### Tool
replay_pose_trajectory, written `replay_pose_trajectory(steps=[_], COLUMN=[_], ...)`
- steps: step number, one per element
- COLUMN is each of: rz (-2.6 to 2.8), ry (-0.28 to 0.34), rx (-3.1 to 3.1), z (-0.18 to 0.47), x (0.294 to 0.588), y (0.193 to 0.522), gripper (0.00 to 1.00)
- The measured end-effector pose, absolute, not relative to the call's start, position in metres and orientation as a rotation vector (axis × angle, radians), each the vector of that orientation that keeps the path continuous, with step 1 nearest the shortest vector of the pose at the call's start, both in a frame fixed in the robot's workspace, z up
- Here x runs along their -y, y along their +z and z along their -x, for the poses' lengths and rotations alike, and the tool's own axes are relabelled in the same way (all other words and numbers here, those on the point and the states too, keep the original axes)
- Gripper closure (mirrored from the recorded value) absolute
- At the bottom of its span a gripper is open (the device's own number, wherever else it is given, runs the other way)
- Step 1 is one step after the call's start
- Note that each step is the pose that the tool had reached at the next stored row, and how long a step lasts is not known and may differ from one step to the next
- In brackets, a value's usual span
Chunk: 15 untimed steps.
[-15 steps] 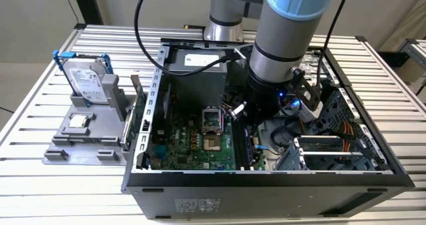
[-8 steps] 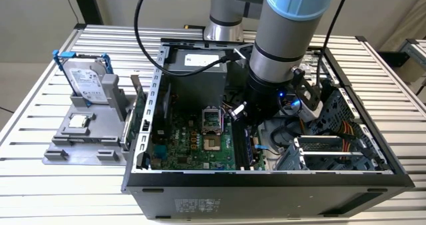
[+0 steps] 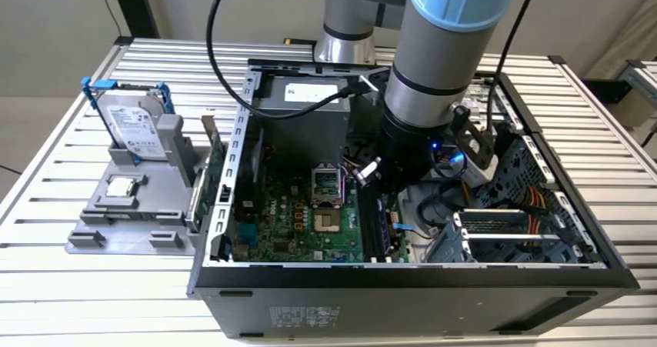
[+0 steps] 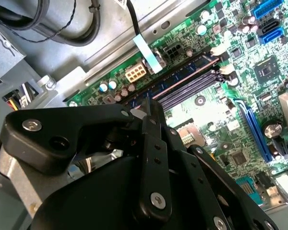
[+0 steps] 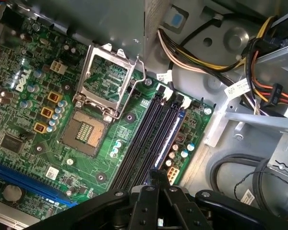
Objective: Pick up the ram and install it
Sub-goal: 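Press down the ram until it locks into place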
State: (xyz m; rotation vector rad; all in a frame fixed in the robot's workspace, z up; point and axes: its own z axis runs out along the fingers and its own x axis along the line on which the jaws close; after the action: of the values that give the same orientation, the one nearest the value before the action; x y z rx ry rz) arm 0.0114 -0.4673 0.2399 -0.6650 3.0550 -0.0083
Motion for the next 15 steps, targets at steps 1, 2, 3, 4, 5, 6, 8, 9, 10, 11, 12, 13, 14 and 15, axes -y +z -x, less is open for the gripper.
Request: replay_pose_trajectory(steps=[1, 2, 3, 4, 5, 6, 8, 9, 10, 11, 12, 13, 14, 15], rz=[0.674, 0.684, 0.695, 0.707, 0.721, 0.736, 0.766, 0.782, 0.801, 0.82, 0.838, 0.854, 0.869, 0.882], ry=[-0.008, -0.008, -0.008, -0.008, -0.008, -0.008, -0.008, -0.008, -0.008, -0.008, -0.007, -0.007, -0.007, -0.007], rx=[-3.053, -3.051, -3.048, -3.045, -3.042, -3.038, -3.031, -3.026, -3.021, -3.016, -3.011, -3.007, -3.002, -2.998], z=[-0.0114, -0.0114, -0.0115, -0.0114, -0.0114, -0.0114, -0.0114, -0.0114, -0.0115, -0.0114, -0.0114, -0.0114, -0.0114, -0.0114], x=[0.4672, 0.4672, 0.4672, 0.4672, 0.4669, 0.4665, 0.4658, 0.4656, 0.4656, 0.4656, 0.4655, 0.4654, 0.4654, 0.4654], y=[0.2399, 0.24, 0.24, 0.24, 0.24, 0.24, 0.24, 0.24, 0.24, 0.24, 0.24, 0.24, 0.24, 0.2399], gripper=[1.0, 1.0, 1.0, 1.0, 1.0, 1.0, 1.0, 1.0, 1.0, 1.0, 1.0, 1.0, 1.0, 1.0])
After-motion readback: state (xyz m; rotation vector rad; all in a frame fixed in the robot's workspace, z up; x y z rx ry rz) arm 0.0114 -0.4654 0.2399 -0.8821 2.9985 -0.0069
